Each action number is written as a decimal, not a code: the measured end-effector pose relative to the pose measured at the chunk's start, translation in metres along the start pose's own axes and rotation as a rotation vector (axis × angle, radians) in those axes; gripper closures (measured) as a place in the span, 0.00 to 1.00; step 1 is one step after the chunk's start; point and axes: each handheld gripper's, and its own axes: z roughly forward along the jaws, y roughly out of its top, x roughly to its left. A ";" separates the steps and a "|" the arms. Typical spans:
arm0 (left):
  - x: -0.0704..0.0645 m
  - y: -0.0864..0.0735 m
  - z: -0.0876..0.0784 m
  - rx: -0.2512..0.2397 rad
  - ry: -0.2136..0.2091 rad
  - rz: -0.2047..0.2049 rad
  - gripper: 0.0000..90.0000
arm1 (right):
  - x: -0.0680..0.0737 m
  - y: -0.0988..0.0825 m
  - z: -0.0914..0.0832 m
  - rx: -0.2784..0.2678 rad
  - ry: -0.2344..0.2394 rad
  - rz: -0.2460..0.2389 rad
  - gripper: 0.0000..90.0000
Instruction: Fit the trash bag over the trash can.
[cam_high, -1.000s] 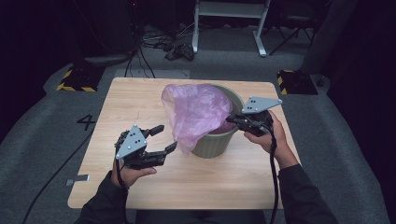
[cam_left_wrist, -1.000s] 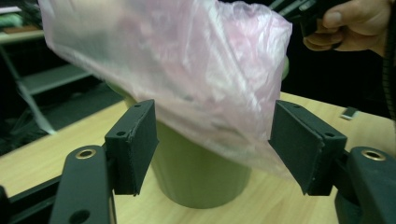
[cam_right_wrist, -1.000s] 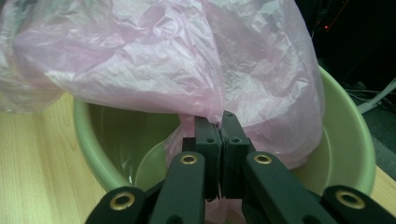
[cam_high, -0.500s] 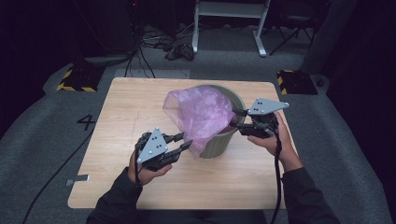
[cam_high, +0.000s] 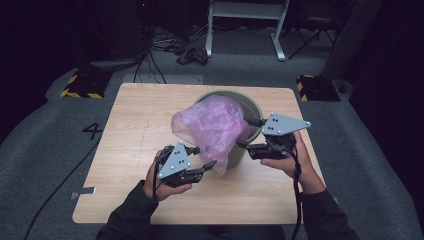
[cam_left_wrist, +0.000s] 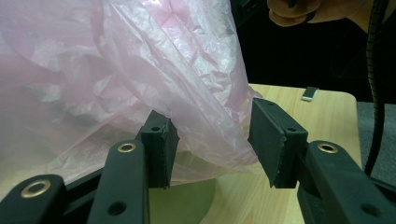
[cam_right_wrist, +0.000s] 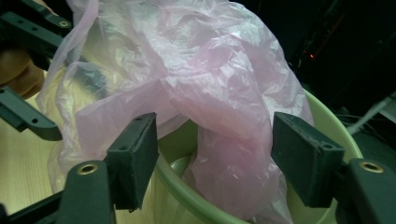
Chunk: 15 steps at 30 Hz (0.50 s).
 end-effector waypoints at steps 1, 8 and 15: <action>0.000 0.000 -0.001 0.000 0.007 0.001 0.56 | -0.001 -0.001 -0.001 0.010 0.000 0.012 0.33; -0.002 -0.003 -0.012 0.013 -0.005 0.002 0.43 | -0.007 -0.015 -0.018 0.013 0.002 0.030 0.25; 0.000 -0.006 -0.027 -0.018 0.014 -0.009 0.53 | 0.006 0.000 -0.033 -0.052 -0.003 -0.003 0.28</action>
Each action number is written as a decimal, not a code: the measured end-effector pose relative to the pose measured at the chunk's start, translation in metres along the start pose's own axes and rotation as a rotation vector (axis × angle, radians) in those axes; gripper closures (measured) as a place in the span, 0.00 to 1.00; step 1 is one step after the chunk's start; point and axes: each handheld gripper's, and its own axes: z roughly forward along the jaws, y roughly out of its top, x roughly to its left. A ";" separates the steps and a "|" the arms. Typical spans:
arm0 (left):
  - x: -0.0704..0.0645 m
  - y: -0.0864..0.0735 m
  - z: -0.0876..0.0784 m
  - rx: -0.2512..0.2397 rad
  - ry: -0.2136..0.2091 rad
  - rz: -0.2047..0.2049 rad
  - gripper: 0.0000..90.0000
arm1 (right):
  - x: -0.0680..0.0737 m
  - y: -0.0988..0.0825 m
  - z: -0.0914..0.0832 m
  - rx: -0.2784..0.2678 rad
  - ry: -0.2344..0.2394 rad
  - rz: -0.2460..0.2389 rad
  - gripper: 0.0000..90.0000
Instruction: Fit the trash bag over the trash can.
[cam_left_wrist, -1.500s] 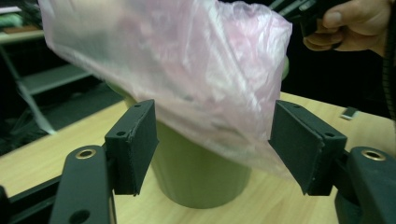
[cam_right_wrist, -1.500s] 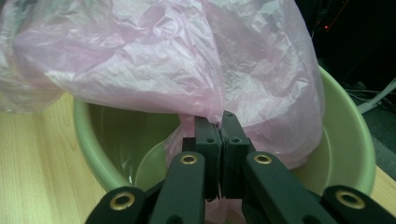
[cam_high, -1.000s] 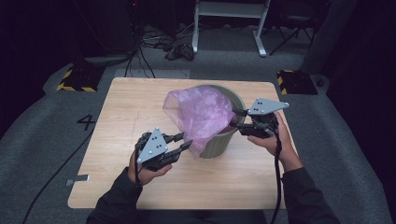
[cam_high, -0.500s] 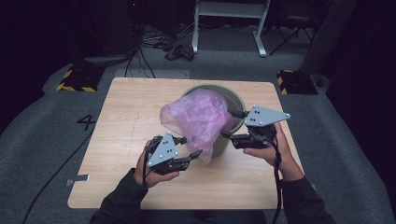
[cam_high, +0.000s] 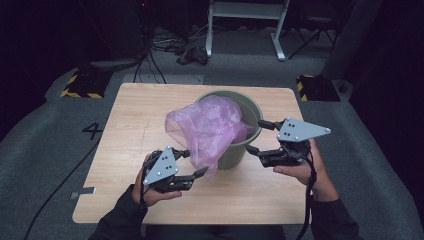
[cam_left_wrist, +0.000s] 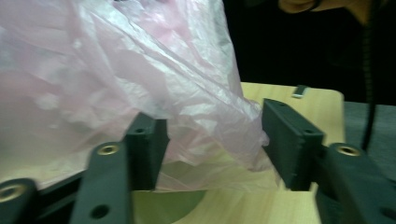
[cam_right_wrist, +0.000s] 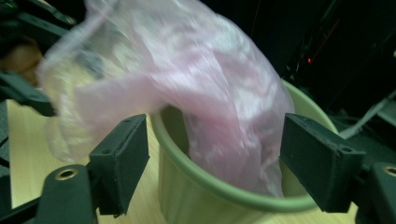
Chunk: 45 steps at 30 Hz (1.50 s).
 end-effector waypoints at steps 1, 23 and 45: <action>0.000 0.001 0.000 -0.001 -0.007 0.008 0.60 | 0.002 0.003 0.000 -0.009 -0.002 -0.007 0.28; -0.017 0.011 0.028 0.024 -0.028 0.078 0.56 | 0.048 0.043 0.066 0.027 0.212 0.051 0.32; -0.006 0.001 0.005 -0.002 0.035 0.010 0.47 | 0.023 0.012 0.044 -0.018 0.157 0.126 1.00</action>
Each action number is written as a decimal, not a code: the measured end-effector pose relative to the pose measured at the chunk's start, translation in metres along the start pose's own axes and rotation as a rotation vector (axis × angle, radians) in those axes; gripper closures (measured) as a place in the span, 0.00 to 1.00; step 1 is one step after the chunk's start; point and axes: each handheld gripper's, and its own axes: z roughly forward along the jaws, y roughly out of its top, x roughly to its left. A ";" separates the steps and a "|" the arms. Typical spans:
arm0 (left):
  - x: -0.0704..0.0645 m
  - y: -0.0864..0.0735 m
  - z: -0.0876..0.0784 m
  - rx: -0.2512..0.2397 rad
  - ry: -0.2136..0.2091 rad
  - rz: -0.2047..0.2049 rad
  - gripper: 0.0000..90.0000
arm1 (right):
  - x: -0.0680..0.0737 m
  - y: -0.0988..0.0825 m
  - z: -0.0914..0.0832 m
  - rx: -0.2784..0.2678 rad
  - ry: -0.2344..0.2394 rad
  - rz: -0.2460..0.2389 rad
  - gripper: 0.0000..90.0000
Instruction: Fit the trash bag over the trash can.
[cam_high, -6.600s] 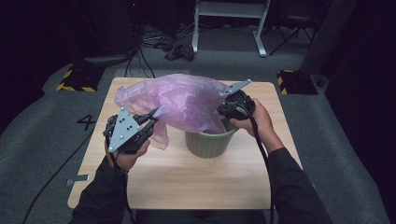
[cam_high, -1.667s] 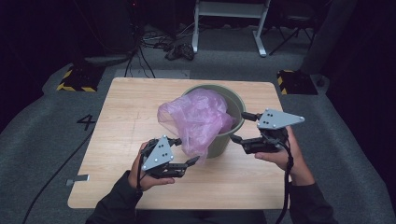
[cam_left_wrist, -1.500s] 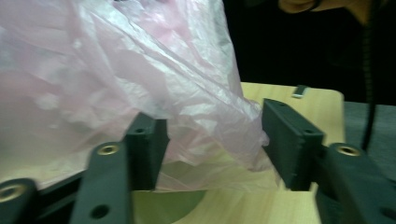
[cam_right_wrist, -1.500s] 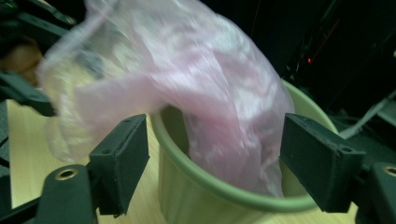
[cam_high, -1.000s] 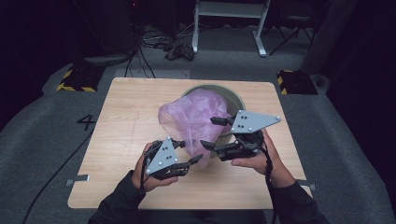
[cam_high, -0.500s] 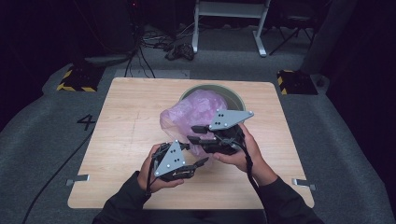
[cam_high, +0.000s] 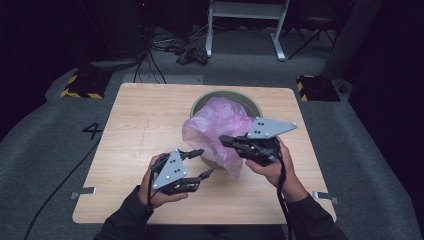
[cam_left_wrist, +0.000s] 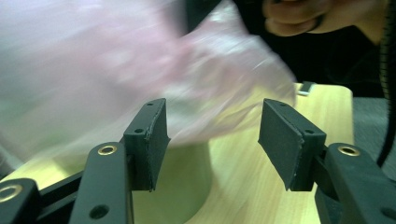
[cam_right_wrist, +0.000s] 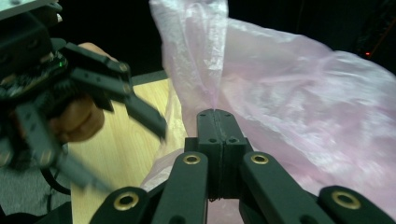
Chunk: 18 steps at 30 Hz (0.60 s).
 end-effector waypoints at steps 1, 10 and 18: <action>0.003 -0.001 -0.003 -0.021 0.012 -0.022 0.47 | -0.001 -0.002 -0.004 -0.007 -0.002 0.005 1.00; 0.027 0.003 0.006 -0.059 0.078 -0.182 0.31 | -0.011 -0.017 -0.030 -0.051 -0.021 0.049 1.00; 0.024 0.014 0.022 -0.059 0.072 -0.214 0.35 | -0.006 -0.015 -0.035 -0.101 0.002 0.016 1.00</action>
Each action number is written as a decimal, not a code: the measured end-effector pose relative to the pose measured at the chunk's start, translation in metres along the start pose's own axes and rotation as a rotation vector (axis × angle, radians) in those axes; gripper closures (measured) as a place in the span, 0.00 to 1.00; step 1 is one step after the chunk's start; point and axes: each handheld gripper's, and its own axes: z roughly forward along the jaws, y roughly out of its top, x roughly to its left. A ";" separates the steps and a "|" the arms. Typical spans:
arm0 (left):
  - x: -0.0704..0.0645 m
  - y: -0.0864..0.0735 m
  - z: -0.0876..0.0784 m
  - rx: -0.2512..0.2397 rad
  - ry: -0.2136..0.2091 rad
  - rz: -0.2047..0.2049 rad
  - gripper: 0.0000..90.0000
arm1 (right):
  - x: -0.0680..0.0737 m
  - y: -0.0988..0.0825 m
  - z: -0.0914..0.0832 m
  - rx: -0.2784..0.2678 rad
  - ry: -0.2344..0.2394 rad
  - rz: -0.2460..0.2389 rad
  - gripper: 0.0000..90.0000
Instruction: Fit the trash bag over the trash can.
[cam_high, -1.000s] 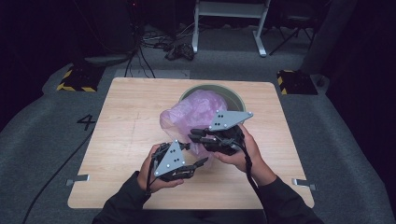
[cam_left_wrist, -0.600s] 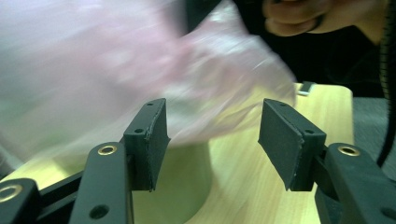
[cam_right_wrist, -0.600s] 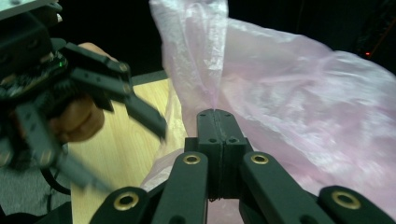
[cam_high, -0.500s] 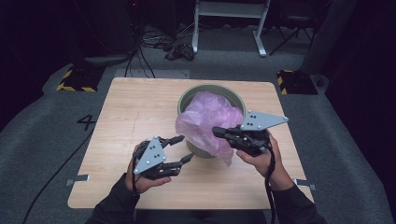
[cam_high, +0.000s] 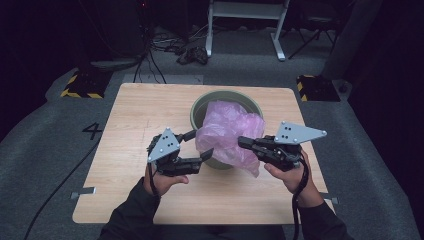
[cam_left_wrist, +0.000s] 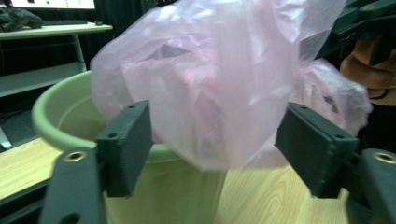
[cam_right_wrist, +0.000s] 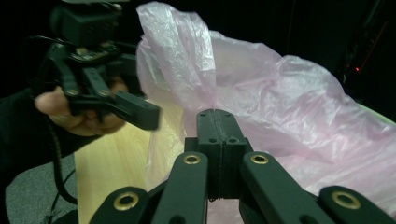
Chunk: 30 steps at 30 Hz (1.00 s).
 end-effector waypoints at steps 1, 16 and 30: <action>-0.002 0.000 0.001 0.011 0.038 0.010 0.41 | 0.001 0.000 -0.001 -0.001 0.004 0.000 1.00; 0.033 0.008 -0.030 0.023 0.109 0.074 0.98 | -0.024 -0.014 -0.030 -0.019 -0.138 0.063 1.00; 0.042 -0.003 -0.039 0.023 0.098 0.085 0.92 | -0.053 -0.045 -0.042 -0.010 -0.282 0.156 1.00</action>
